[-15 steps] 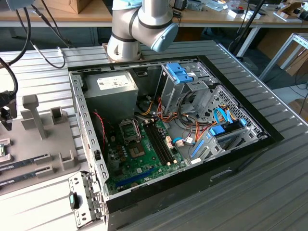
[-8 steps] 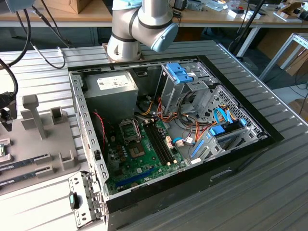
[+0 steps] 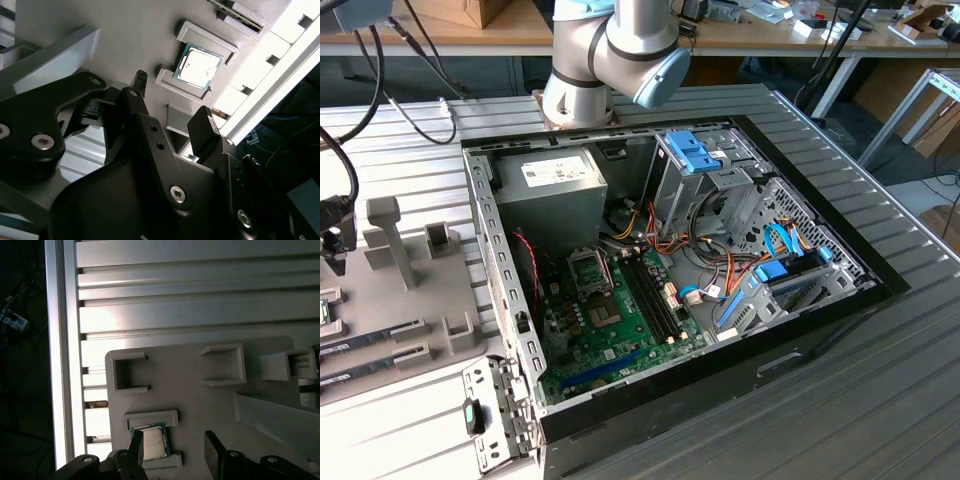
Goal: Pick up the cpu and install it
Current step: 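Pick up the cpu and move it towards the insertion slot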
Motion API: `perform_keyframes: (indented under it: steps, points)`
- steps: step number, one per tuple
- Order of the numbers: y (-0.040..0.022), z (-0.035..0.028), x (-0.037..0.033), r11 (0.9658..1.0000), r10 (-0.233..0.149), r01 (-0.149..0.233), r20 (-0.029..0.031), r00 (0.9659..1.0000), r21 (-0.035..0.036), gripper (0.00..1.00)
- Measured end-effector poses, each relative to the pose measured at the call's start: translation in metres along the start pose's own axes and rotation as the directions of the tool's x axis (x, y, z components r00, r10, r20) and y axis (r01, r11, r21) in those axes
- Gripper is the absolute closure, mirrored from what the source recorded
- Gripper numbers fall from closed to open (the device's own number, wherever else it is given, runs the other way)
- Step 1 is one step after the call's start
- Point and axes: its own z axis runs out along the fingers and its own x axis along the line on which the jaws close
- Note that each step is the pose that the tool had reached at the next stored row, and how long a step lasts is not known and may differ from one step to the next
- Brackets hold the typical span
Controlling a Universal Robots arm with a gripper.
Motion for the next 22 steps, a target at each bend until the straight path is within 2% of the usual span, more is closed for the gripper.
perform_keyframes:
  steps: [22]
  points:
    - [-0.0006, 0.0112, 0.0013, 1.0, 0.0, 0.0, 0.0, 1.0, 0.0, 0.4]
